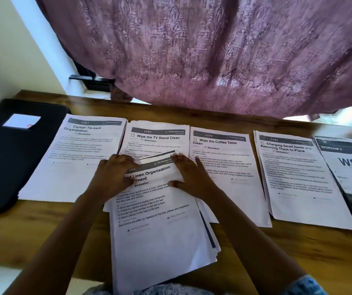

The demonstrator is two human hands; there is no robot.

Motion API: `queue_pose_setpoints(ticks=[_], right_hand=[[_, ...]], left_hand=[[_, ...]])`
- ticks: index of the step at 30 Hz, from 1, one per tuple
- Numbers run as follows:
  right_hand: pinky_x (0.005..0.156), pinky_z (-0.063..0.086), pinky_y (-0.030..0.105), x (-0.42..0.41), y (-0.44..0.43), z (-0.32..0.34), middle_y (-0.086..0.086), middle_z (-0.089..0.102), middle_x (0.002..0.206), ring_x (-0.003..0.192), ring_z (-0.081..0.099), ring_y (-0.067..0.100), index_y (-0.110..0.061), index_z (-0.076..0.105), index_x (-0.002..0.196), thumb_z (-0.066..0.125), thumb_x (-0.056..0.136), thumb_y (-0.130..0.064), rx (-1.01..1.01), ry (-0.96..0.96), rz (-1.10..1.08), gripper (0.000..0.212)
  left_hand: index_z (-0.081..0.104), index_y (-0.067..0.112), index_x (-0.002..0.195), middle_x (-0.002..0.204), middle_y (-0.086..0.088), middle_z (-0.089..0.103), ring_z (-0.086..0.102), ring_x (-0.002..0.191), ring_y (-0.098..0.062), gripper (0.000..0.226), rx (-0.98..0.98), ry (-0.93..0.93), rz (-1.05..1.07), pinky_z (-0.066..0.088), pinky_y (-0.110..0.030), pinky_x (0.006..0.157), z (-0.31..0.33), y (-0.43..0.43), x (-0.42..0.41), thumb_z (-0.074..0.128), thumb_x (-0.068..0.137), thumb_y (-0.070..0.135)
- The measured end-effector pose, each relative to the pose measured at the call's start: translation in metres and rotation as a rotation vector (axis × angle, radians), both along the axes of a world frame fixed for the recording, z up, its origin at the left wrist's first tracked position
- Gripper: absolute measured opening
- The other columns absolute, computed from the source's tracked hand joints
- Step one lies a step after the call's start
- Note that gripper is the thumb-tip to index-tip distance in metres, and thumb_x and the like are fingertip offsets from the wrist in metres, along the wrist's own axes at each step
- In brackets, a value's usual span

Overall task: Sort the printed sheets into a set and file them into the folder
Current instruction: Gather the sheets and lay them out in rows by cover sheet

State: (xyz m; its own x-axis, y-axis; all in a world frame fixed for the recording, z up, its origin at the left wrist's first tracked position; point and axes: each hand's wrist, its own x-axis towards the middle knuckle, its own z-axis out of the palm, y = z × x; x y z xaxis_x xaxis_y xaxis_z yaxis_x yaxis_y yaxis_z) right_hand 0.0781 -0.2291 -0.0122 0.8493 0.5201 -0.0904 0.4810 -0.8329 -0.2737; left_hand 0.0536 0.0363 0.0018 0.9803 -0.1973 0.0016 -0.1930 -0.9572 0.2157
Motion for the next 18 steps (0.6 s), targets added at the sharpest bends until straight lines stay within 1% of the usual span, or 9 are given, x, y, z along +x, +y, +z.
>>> queue_pose_setpoints(ticks=[4,5,7,9,10,12,13,15,18], right_hand=[[0.117,0.003,0.044,-0.005,0.003,-0.002,0.005,0.017,0.158,0.146,0.012,0.017,-0.015,0.012,0.152,0.049,0.091,-0.053,0.014,0.013,-0.016,0.080],[0.117,0.008,0.042,-0.006,0.005,-0.002,0.006,0.023,0.156,0.145,0.017,0.019,-0.016,0.016,0.151,0.051,0.090,-0.053,0.030,0.000,-0.024,0.080],[0.110,0.027,0.039,-0.010,0.010,-0.001,0.009,0.044,0.144,0.134,0.037,0.024,-0.018,0.026,0.149,0.060,0.086,-0.049,0.065,-0.048,-0.072,0.078],[0.097,0.043,0.037,-0.016,0.016,0.002,0.008,0.059,0.123,0.114,0.052,0.024,-0.020,0.034,0.144,0.070,0.081,-0.041,0.185,-0.062,-0.226,0.075],[0.091,0.047,0.036,-0.020,0.018,0.004,0.006,0.063,0.113,0.105,0.057,0.023,-0.020,0.037,0.141,0.074,0.078,-0.037,0.275,-0.034,-0.329,0.075],[0.085,0.051,0.036,-0.025,0.019,0.006,0.003,0.063,0.097,0.092,0.061,0.020,-0.019,0.041,0.137,0.080,0.072,-0.035,0.460,0.089,-0.512,0.077],[0.084,0.052,0.036,-0.027,0.018,0.004,0.001,0.062,0.095,0.090,0.060,0.019,-0.019,0.041,0.135,0.081,0.071,-0.036,0.533,0.153,-0.573,0.078],[0.088,0.050,0.036,-0.032,0.018,0.003,0.002,0.060,0.107,0.100,0.058,0.020,-0.019,0.039,0.137,0.079,0.074,-0.035,0.539,0.133,-0.575,0.077],[0.097,0.043,0.038,-0.022,0.018,0.008,0.004,0.051,0.132,0.123,0.045,0.023,-0.018,0.036,0.142,0.071,0.082,-0.033,0.348,-0.075,-0.305,0.071]], left_hand=[[0.066,0.032,0.119,0.126,0.008,0.058,0.050,0.118,-0.019,0.035,-0.055,0.008,0.004,0.038,-0.037,0.090,-0.007,0.002,-0.007,0.068,0.085,0.042],[0.066,0.031,0.119,0.125,0.008,0.058,0.051,0.117,-0.020,0.035,-0.070,0.005,0.004,0.039,-0.037,0.089,-0.008,0.003,-0.009,0.067,0.085,0.041],[0.066,0.029,0.119,0.123,0.006,0.059,0.053,0.115,-0.021,0.036,-0.086,-0.009,0.013,0.040,-0.037,0.089,-0.008,0.002,-0.011,0.068,0.085,0.039],[0.067,0.028,0.118,0.121,0.006,0.060,0.055,0.113,-0.021,0.035,-0.109,-0.027,0.022,0.042,-0.037,0.087,-0.009,0.001,-0.013,0.070,0.084,0.037],[0.067,0.027,0.117,0.121,0.005,0.061,0.055,0.112,-0.022,0.035,-0.120,-0.032,0.027,0.043,-0.037,0.087,-0.009,0.001,-0.014,0.071,0.084,0.036],[0.068,0.026,0.116,0.120,0.004,0.062,0.056,0.111,-0.022,0.034,-0.143,-0.038,0.047,0.045,-0.037,0.086,-0.010,0.000,-0.017,0.072,0.083,0.033],[0.069,0.026,0.116,0.120,0.004,0.062,0.056,0.111,-0.023,0.034,-0.154,-0.043,0.058,0.046,-0.038,0.086,-0.012,0.000,-0.018,0.073,0.083,0.033],[0.069,0.025,0.116,0.121,0.003,0.062,0.056,0.111,-0.023,0.034,-0.178,-0.047,0.080,0.048,-0.039,0.087,-0.013,0.000,-0.021,0.073,0.083,0.032],[0.067,0.026,0.118,0.124,0.004,0.059,0.054,0.113,-0.022,0.035,-0.195,-0.025,0.096,0.047,-0.038,0.089,-0.013,-0.002,-0.021,0.071,0.084,0.032]])
